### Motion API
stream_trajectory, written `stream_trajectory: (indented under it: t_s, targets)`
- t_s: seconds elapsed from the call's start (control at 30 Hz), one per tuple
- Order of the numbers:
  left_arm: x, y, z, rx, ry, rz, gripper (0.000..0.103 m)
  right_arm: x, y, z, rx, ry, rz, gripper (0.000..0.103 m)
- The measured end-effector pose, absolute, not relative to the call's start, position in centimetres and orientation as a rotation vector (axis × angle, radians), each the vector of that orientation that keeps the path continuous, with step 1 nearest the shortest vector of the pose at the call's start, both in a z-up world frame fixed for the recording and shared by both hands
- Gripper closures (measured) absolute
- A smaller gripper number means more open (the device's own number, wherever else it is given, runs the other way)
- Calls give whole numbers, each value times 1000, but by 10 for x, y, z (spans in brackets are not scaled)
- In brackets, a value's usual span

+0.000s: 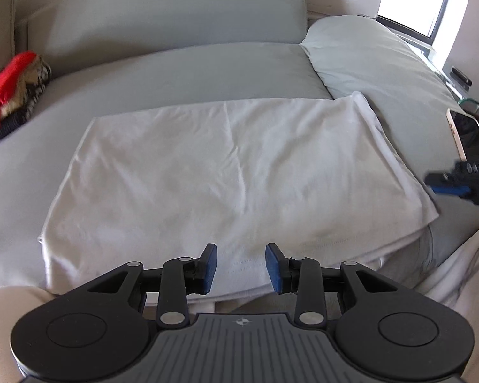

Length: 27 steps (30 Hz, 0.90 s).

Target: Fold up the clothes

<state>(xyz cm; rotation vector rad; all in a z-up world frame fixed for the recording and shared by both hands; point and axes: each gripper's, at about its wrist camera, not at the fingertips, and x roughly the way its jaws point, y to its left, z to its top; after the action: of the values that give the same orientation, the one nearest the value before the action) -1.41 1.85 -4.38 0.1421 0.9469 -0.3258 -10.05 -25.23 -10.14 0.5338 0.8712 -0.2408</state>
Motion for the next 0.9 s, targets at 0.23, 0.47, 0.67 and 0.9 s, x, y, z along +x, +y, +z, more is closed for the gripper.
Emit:
stream_trajectory:
  t_s: [0.23,0.47,0.67,0.9]
  targets:
    - [-20,14,-42,117,945,-371,68,-108,-269,-138,624,887,-199,76]
    - [-24,24,-42,73,954,-326,68,-100,-264,-133,625,868,-187,99]
    - [-22,25,-38,66,948,-307,68,-111,-251,-96,495,761,-288,100]
    - [-23,26,-41,90,963,-300,67,-100,-258,-105,496,871,-363,83]
